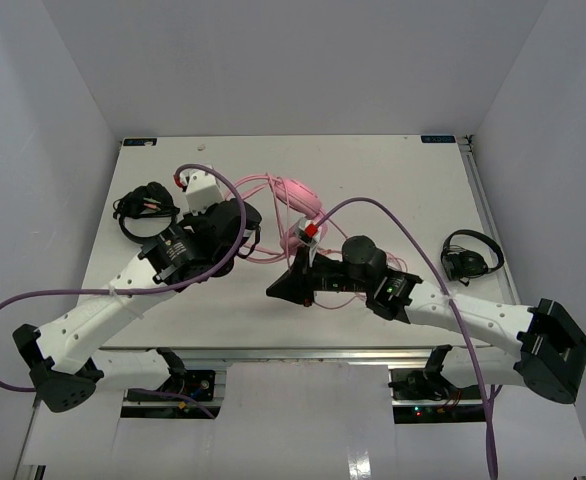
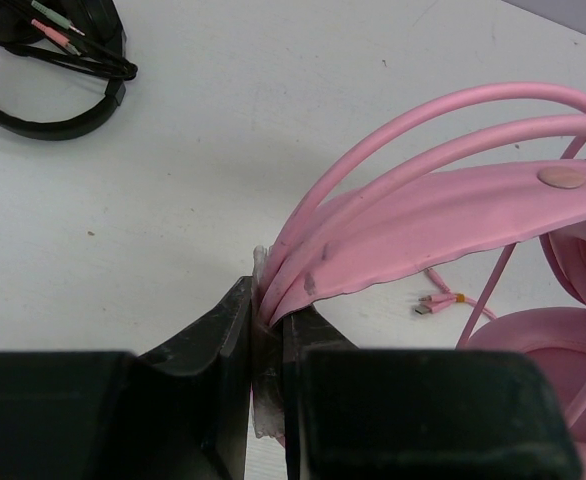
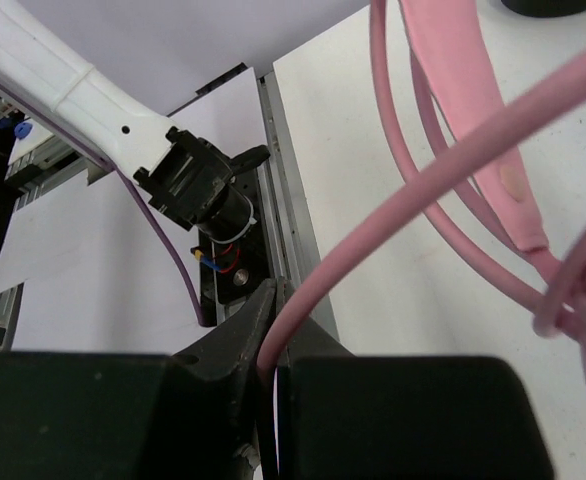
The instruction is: Wrap the headphones
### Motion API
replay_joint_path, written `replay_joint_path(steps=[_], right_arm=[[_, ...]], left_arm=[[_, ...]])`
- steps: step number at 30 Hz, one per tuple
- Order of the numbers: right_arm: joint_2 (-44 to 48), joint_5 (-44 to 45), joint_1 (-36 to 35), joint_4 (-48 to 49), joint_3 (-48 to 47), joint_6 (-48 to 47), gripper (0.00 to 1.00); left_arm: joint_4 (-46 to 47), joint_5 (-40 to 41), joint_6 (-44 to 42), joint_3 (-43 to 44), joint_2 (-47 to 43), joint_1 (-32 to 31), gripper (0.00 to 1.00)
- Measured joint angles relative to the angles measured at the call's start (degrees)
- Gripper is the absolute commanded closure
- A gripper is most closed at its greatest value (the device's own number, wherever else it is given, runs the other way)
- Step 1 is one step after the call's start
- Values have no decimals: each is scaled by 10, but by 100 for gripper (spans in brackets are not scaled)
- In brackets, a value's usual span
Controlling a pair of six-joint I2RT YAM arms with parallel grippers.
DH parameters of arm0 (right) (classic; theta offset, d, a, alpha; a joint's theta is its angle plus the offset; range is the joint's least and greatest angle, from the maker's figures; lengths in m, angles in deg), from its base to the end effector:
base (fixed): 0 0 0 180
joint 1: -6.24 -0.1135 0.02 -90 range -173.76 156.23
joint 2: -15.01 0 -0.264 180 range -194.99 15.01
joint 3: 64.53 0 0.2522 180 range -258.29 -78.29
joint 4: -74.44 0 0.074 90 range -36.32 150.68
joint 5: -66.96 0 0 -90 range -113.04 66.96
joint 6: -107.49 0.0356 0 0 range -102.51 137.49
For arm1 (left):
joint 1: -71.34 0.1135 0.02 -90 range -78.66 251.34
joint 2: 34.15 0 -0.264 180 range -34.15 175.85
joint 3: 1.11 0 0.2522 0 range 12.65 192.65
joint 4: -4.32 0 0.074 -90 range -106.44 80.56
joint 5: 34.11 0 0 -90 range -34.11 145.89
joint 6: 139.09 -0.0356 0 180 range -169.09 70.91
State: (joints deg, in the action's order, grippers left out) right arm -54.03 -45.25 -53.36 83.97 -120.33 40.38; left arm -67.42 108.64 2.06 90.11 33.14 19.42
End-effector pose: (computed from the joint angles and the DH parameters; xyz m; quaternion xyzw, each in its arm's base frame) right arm 0.1290 0.2464 0.2953 -0.3505 0.6381 0.5481 0.4119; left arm 0.1535 -0.1500 0.3885 -0.1543 0.8369 0.0053 0.5251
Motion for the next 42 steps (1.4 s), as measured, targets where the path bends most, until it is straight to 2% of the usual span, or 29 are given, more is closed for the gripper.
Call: replay_joint_path(steps=[7,21,31,42], right_arm=[[-35,45,-22,-20,-41,-17,92],[-72,71,-67,-61,-134,-43,92],[-58,149,-83,-38,-20,-53,90],[-51,268,-112,-24,21,-78,85]], left_arm=[[15,-7,7,-5,0,0,100],[38,-7,8,-32,0,3,100],[25,-21,0,-25,-32,9,100],[32,-23,21,-25,-93,14,100]])
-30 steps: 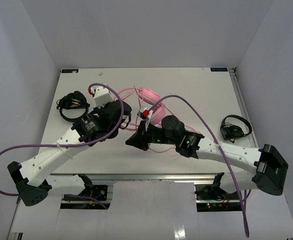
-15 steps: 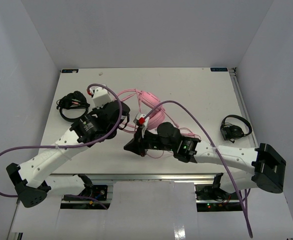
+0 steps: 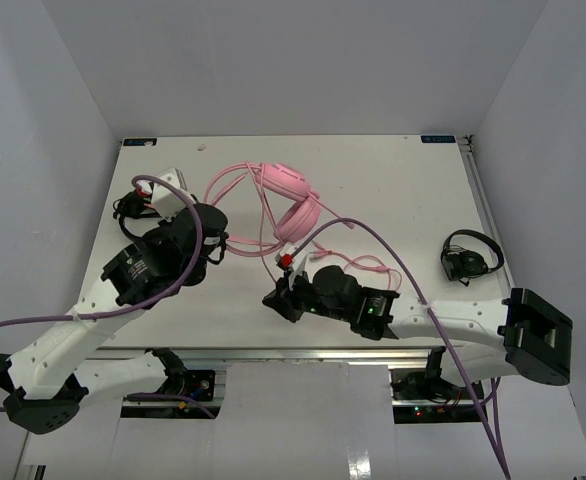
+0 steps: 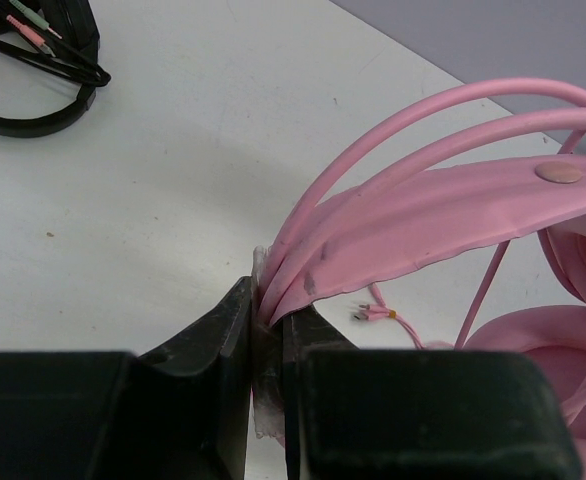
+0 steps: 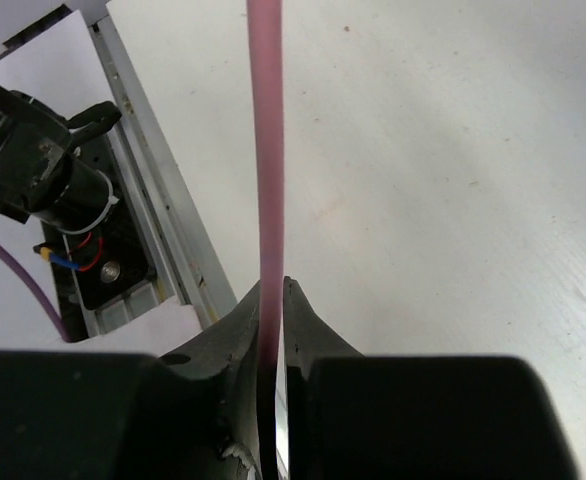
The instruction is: Wrap the headphones
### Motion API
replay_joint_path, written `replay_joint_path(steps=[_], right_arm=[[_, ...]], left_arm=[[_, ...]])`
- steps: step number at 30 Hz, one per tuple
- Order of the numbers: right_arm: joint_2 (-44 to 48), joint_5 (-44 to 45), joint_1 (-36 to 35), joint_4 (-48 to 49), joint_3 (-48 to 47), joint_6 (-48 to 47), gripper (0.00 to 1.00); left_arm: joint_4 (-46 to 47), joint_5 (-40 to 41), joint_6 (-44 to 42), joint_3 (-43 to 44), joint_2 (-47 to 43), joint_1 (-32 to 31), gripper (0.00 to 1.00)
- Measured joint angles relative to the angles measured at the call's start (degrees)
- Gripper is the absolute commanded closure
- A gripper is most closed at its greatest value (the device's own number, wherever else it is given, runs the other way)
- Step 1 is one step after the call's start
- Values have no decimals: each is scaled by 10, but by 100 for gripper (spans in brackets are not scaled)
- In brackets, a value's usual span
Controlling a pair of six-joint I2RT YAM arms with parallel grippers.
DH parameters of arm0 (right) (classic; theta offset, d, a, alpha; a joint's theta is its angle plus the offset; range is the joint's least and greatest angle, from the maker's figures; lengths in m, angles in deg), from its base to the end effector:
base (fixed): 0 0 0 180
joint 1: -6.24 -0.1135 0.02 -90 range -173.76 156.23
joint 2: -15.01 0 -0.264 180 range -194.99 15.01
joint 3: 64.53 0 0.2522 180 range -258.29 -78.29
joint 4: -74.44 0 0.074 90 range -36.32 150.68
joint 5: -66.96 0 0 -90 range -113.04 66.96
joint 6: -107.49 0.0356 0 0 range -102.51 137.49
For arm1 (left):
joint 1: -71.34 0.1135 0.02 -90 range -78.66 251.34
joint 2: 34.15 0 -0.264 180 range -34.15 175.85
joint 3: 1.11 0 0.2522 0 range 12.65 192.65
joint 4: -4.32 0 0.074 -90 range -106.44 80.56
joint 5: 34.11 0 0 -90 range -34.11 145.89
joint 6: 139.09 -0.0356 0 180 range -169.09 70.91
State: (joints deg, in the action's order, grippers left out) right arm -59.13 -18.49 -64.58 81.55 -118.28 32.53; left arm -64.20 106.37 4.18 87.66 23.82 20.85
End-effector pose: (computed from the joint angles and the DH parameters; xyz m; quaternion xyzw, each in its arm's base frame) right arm 0.0982 0.2737 0.2544 -0.3447 0.7040 0.3996 0.4752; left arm 0.1313 -0.1161 0.4073 -0.2075 0.8072 -0.0772 0.5472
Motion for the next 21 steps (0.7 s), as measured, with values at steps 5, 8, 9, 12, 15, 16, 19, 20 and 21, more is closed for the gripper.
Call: replay_joint_path(steps=[5,8,9,12,15,16,19,20,21], right_arm=[[0,36,-5,28,21,-12,85],[0,55,-5,48,38,-21,85],[0,60,-5,57,44,-23,85],[-3,73,-5,81,63,-31,85],[-15,83,-5,97,69,-39,85],[-20,86,-5,102,69,-41,85],[-35,92,-5,113,69,-48,85],[-40,94,-5,117,69,-49,85],[-45,95,-5,121,69,-50,86]], left_arm=[[0,-8,6,0,-5,0,100],[0,-12,8,0,-13,0,100],[-1,-14,8,0,-17,0,100],[-2,-18,7,0,-30,0,100],[-4,-21,7,0,-43,0,100],[-5,-22,7,0,-47,0,100],[-6,-25,6,0,-57,1,100],[-7,-25,6,0,-60,1,100],[-8,-26,6,0,-62,1,100]])
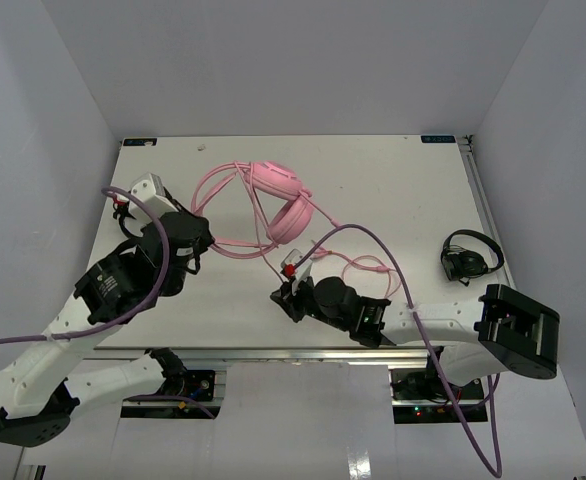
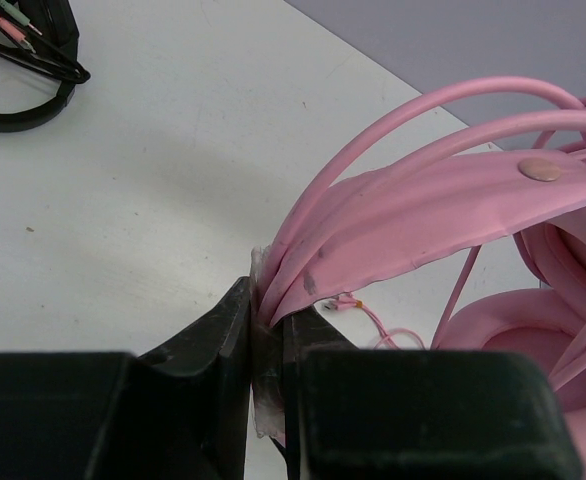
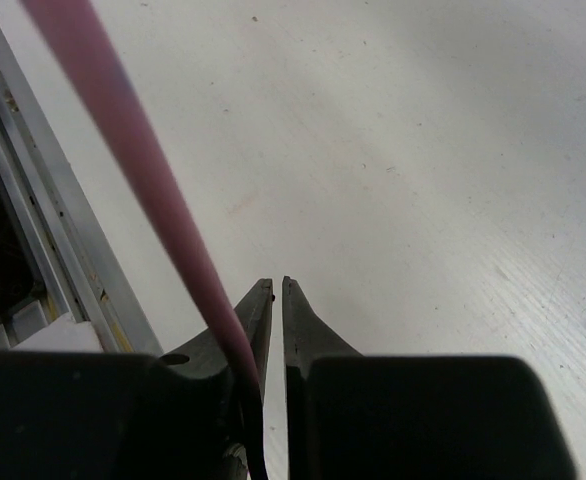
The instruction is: Wrap the headphones
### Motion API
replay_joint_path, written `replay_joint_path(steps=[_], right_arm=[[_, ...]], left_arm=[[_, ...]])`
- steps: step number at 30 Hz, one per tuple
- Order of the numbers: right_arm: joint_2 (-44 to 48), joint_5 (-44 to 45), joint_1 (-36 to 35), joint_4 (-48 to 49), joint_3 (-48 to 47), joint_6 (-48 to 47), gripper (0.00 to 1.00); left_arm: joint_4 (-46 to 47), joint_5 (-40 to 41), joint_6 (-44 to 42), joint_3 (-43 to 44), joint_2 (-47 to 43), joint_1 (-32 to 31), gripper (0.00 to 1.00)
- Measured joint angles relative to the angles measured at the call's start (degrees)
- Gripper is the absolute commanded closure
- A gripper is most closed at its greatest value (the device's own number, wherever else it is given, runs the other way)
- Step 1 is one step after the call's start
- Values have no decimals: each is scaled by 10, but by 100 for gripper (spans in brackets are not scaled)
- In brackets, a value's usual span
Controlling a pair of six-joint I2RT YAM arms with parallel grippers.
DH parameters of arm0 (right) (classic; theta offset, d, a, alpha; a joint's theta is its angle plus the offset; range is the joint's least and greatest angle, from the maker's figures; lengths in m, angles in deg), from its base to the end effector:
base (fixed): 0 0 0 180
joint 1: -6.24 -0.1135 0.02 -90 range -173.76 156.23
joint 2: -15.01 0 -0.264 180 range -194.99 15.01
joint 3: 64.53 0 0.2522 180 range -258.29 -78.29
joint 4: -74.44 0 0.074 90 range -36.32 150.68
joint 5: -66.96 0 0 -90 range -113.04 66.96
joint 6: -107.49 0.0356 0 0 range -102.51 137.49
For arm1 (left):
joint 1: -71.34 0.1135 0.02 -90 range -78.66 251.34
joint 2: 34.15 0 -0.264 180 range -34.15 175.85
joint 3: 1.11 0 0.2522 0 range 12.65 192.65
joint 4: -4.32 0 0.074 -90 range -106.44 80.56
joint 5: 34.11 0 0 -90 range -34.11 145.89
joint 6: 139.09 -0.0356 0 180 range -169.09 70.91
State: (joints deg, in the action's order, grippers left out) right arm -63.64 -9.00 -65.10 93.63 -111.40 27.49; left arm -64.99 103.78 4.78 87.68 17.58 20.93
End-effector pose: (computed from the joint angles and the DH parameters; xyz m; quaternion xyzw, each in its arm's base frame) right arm 0.1004 0.2704 0.2159 -0.3293 0.7052 0.3321 0.5329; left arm 0.1099 -0.0915 0.4205 -0.2201 0.7940 -0.1303 0.5515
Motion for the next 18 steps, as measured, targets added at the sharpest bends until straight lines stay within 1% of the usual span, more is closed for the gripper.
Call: replay_joint_path(steps=[6,18], right_arm=[[-25,6,0,18,3,-2,85],[-27,21,0,37,25,-1,85]], left_arm=[[-5,-4,-2,1,-13,0,100],[-10,-11,-4,3,-46,0,100]])
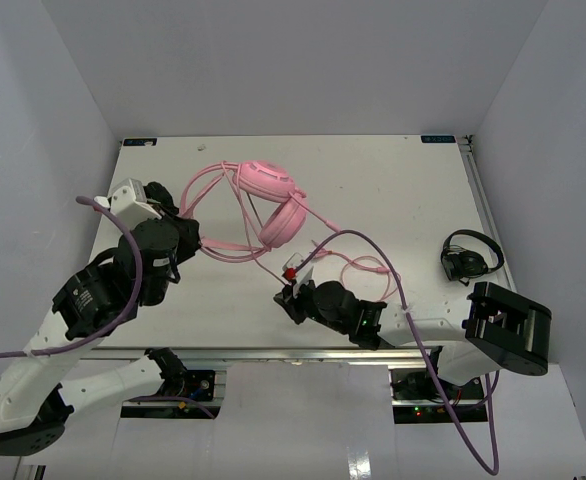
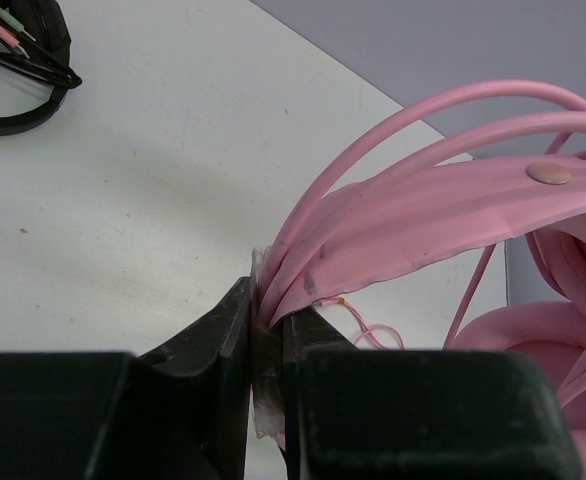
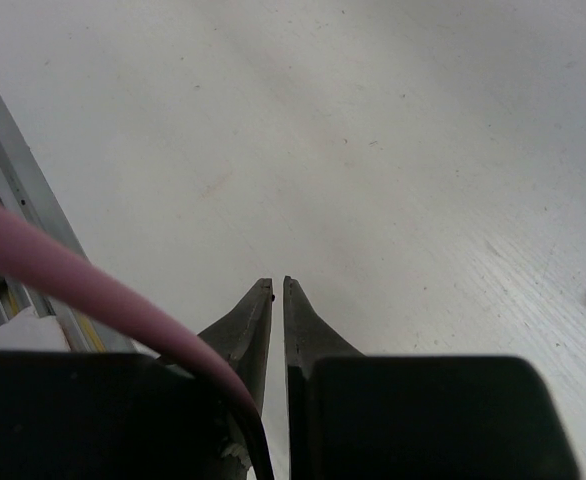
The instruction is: Wrap the headphones
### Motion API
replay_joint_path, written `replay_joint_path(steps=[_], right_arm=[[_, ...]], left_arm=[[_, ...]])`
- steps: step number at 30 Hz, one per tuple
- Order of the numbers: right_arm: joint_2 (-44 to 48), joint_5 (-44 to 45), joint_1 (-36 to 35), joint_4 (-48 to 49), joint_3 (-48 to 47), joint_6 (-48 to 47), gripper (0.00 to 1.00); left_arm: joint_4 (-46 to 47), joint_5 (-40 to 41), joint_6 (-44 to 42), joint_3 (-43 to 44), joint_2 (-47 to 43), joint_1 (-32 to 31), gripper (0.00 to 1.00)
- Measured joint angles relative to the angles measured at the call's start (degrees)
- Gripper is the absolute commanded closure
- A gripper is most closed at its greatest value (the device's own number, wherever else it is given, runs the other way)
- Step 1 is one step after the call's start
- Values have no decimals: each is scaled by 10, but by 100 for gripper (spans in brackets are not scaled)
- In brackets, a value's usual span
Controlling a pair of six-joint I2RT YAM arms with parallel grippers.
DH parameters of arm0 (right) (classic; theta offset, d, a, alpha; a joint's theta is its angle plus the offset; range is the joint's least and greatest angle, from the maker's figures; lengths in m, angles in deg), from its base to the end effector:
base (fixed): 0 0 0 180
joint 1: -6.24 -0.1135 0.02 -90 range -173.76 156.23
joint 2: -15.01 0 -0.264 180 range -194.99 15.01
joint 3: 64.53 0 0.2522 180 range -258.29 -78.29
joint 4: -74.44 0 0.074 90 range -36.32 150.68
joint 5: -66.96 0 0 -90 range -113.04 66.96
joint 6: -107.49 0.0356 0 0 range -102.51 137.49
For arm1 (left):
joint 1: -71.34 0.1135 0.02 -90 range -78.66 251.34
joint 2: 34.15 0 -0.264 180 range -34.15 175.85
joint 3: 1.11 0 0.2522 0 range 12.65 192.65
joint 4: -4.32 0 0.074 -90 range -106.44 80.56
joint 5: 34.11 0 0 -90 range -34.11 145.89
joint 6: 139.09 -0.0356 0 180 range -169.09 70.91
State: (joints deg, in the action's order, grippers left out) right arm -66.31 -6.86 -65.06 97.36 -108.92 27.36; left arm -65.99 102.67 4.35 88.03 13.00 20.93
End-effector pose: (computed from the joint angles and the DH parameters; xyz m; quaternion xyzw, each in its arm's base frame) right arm 0.1013 0.2684 0.1968 -0.3240 0.7150 0.3123 0.5350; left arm 0.0930 -0.0717 0.4291 -0.2243 0.7824 -0.1602 0.5585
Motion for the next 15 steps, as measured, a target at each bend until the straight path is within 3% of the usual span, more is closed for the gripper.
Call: replay_joint_path(steps=[9,15], right_arm=[[-7,-14,23,9,6,2,85],[-10,-26,35,21,25,4,92]], left_arm=[[-1,-15,-9,7,-8,0,100],[-6,-19,-19,23,-13,0,100]])
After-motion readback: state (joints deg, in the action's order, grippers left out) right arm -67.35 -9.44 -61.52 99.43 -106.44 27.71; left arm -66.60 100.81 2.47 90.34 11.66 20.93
